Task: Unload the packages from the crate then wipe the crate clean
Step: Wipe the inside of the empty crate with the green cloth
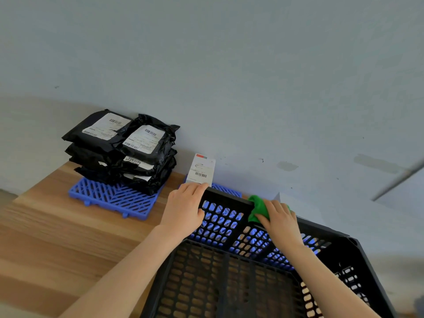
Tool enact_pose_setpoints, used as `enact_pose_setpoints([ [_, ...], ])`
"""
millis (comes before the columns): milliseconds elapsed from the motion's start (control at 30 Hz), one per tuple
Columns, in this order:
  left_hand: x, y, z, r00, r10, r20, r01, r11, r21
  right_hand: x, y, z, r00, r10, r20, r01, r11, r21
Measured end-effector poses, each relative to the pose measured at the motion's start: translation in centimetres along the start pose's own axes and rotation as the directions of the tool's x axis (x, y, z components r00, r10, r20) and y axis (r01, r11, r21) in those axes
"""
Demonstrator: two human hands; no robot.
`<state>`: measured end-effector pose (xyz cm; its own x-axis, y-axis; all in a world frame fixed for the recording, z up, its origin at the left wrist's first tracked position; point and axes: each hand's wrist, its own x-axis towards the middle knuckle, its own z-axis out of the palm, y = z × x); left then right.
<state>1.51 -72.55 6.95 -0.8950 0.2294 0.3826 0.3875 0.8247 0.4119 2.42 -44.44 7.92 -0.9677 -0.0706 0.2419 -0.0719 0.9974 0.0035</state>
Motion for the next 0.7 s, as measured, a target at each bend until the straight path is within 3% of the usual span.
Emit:
enact_pose_setpoints([
  [200,-0.1,-0.1,0.2,1.0,0.008,-0.016,-0.009,1.0,-0.019,2.3,-6.2,-0.3,0.993,-0.065,0.101,0.066,0.998,-0.005],
  [400,-0.3,-0.2,0.3,0.999,0.009,-0.049,-0.012,0.998,-0.056,4.8,-13.8,0.0,0.978,-0.179,0.107,0.171,0.982,0.081],
  [700,-0.4,-0.4,0.3,0.999,0.049,-0.025,-0.048,0.998,0.039,4.8,-11.4,0.2,0.958,-0.275,0.076,0.268,0.959,0.097],
])
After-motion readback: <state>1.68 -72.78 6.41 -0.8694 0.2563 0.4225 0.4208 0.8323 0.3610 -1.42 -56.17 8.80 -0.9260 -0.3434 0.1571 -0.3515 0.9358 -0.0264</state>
